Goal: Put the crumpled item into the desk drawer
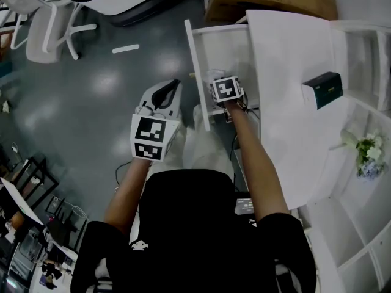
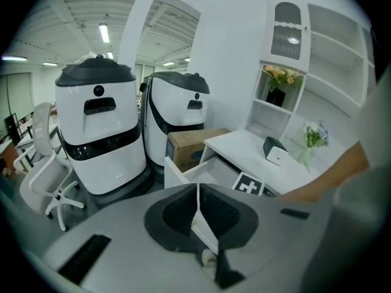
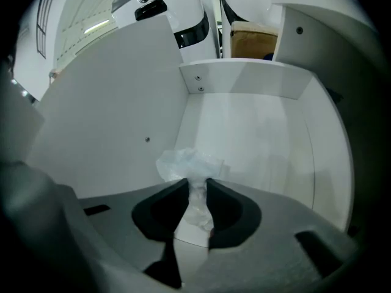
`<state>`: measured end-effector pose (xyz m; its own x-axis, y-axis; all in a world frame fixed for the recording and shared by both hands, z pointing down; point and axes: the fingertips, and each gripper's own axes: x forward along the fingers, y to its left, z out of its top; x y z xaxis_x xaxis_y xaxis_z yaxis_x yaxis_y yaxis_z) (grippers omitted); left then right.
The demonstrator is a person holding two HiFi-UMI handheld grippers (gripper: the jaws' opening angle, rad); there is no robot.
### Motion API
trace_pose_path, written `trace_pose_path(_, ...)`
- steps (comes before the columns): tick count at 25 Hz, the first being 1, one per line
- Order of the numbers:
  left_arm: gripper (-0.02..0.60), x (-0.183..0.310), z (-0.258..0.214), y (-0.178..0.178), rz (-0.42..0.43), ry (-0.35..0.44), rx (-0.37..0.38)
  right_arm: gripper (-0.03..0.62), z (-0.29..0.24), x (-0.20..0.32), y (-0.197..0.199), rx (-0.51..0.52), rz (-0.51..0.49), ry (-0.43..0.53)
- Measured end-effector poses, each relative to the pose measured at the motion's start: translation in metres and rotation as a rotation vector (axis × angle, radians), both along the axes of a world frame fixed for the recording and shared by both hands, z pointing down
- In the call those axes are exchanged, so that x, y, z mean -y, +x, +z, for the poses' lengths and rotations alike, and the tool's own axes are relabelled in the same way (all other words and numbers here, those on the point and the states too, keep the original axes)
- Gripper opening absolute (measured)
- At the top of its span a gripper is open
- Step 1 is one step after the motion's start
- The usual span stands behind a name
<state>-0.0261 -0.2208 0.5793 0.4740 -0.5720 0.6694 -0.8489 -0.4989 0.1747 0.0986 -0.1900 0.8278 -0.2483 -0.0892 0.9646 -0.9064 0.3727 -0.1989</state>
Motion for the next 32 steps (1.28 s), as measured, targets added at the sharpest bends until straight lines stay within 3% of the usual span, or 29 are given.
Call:
trace_pose_path(20,0.014,-0.004,0.002,0.007,0.008,-0.011,-0.009,0.115,-0.003,-0.002,0.012,-0.007,0.06,0.013)
trace_pose_path(32,0.014,-0.013,-0.017,0.013,0.04,-0.002,-0.027,0.025,-0.046,0.003,0.02,-0.017,0.084,0.093)
